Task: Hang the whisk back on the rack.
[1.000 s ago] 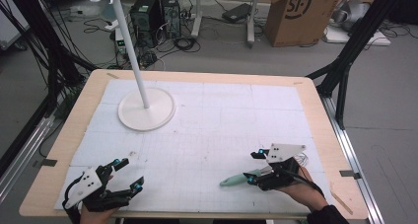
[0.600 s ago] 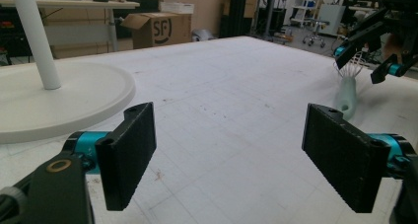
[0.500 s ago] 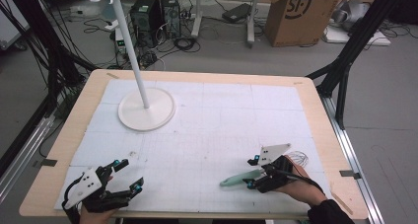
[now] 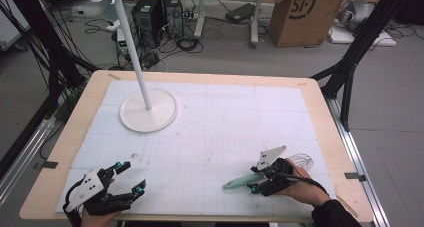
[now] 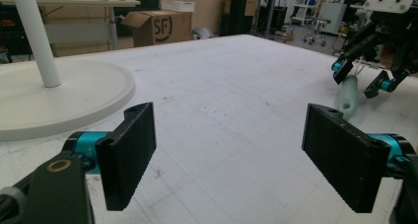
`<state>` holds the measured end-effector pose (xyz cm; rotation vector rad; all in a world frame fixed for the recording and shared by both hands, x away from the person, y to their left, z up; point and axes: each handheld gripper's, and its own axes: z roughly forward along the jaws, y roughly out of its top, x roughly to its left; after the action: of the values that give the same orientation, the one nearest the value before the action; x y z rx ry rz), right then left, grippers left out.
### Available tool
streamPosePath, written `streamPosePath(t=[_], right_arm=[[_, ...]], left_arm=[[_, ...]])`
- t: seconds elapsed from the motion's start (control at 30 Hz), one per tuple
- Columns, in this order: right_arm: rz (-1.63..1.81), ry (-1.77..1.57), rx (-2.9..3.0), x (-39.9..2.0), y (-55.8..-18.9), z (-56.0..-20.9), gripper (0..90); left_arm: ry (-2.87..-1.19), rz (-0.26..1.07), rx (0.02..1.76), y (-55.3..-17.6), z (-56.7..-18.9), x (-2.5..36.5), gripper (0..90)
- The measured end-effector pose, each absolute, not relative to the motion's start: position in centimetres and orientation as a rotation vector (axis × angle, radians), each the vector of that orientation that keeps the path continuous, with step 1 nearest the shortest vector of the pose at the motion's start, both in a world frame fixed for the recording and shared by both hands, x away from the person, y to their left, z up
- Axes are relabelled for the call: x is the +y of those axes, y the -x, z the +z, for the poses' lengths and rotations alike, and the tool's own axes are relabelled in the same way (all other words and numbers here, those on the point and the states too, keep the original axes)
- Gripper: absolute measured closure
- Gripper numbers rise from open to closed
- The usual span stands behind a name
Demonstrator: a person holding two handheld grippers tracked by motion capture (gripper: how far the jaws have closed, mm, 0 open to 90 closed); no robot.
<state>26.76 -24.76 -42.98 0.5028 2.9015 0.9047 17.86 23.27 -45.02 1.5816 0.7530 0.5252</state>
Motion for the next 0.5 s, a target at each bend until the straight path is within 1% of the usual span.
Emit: streamPosePath(t=[0.23, 0.5], right_arm=[[0.833, -0.489, 2.957, -24.48, -27.03, -43.61, 42.9], [0.736, -0.436, 2.987, -23.91, -27.34, -43.22, 50.5]], left_arm=[[-1.579, 0.526, 0.757, -17.84, -45.04, 23.31, 21.4], [-1.585, 0.526, 0.758, -17.85, -45.05, 23.27, 21.5]])
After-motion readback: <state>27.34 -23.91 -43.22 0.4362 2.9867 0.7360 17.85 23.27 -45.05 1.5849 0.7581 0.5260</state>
